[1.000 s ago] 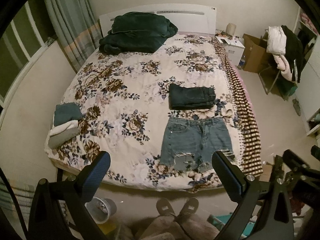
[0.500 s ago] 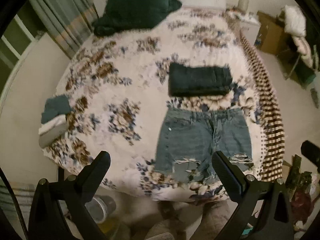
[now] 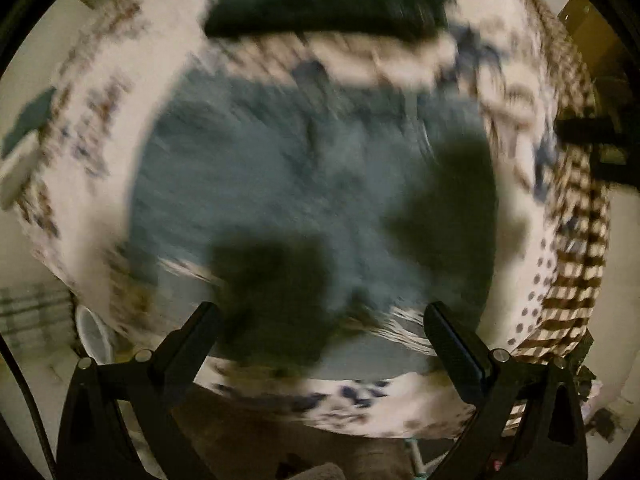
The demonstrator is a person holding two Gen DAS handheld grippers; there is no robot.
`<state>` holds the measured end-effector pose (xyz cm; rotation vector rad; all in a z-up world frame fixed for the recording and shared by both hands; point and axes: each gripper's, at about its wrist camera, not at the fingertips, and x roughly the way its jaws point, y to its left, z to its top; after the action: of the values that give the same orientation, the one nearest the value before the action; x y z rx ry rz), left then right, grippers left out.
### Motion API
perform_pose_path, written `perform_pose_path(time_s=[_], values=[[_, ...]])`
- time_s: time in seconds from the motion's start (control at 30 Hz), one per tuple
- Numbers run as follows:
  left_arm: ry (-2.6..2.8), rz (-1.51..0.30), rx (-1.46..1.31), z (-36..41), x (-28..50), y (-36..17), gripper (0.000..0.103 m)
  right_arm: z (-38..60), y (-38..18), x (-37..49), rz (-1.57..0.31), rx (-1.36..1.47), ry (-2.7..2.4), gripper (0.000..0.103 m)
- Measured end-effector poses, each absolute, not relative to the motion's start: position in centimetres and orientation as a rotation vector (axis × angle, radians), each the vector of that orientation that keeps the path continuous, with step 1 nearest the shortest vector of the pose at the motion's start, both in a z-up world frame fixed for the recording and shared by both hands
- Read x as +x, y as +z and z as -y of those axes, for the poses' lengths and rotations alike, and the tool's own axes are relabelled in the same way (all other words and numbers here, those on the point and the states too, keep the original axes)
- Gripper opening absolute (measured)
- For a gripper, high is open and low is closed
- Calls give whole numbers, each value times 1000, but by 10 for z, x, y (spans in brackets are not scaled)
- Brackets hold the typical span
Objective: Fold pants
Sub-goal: 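Lower both grippers onto the shorts' leg hems and grasp them, then lift the hems with both grippers and fold them over toward the waistband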
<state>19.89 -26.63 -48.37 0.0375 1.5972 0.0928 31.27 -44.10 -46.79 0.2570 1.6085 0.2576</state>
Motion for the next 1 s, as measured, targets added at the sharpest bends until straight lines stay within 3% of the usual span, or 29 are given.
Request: perform_pose_path(time_s=[0.07,0.13,0.4,0.47,0.5,0.57,0.67,0.7,0.73,0.83,1.0], values=[[81,-1637,3,285,189,-513,103,448,-508,322,-1658,284,292,72],[69,-1663,-21,300,182,-531,103,449,-538,326,-1686,337,351,61],[9,-1680,-46,344,166,-561,102,429,-614,347,-1765,370,497,61],[20,-1674,-11,349,169,-568,94,422,-620,350,-1777,388,511,61],[36,-1671,11,349,173,-572,82,419,-625,352,-1785,397,515,61],[51,-1675,-3,344,178,-574,76,415,-631,355,-1802,406,523,61],[62,-1654,-50,332,186,-560,48,410,-634,360,-1805,409,535,60],[56,-1639,-64,328,188,-549,32,407,-631,360,-1796,395,542,51],[49,-1624,-74,325,190,-543,17,406,-630,360,-1791,384,543,34],[39,-1602,-96,314,196,-528,5,403,-625,360,-1775,373,549,17],[34,-1563,-128,290,210,-479,4,405,-601,355,-1728,364,533,8]])
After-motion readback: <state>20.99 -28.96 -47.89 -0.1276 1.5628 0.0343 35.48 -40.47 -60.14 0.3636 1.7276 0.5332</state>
